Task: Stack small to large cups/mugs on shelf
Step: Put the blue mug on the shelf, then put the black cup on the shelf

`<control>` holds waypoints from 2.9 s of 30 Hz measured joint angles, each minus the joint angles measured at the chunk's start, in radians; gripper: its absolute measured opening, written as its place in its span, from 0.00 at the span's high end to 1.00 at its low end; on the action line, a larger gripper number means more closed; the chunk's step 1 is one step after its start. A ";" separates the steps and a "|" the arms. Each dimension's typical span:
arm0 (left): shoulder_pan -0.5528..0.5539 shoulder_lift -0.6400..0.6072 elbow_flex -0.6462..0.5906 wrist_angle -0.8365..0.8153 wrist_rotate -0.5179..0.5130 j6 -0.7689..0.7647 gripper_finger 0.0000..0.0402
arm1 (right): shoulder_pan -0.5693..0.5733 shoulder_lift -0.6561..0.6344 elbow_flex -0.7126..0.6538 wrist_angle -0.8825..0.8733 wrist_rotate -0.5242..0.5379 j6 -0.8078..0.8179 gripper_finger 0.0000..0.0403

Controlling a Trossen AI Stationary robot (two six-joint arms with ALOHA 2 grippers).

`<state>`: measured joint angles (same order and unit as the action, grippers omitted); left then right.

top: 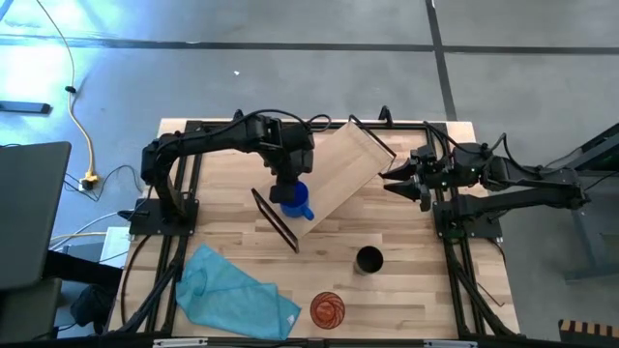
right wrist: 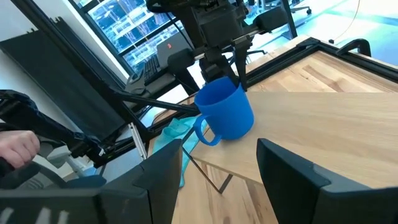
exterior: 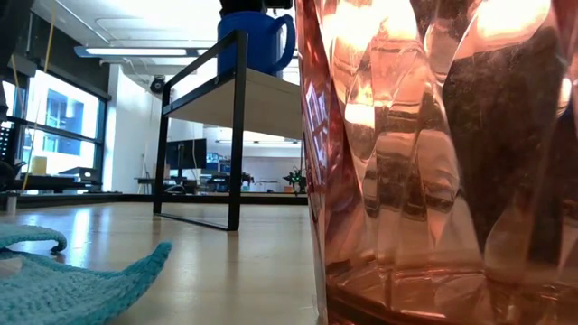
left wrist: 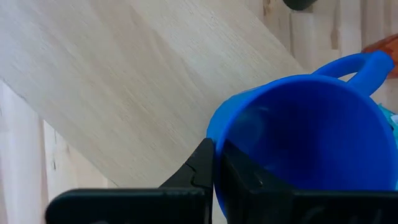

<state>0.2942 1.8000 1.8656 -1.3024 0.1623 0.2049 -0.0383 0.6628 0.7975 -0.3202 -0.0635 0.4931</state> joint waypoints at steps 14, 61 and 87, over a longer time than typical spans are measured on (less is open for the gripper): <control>0.000 0.002 0.000 0.003 -0.014 0.001 0.88 | 0.000 0.000 0.000 0.000 0.000 -0.003 0.51; 0.000 0.001 0.038 -0.014 -0.017 -0.004 0.62 | 0.000 0.000 0.000 -0.013 0.000 0.000 0.51; 0.013 -0.246 0.438 -0.168 -0.028 -0.144 0.61 | 0.118 0.017 0.000 -0.170 -0.180 0.166 0.51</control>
<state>0.3073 1.5543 2.3032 -1.4701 0.1339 0.0614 0.0793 0.6796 0.7971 -0.4899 -0.2431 0.6595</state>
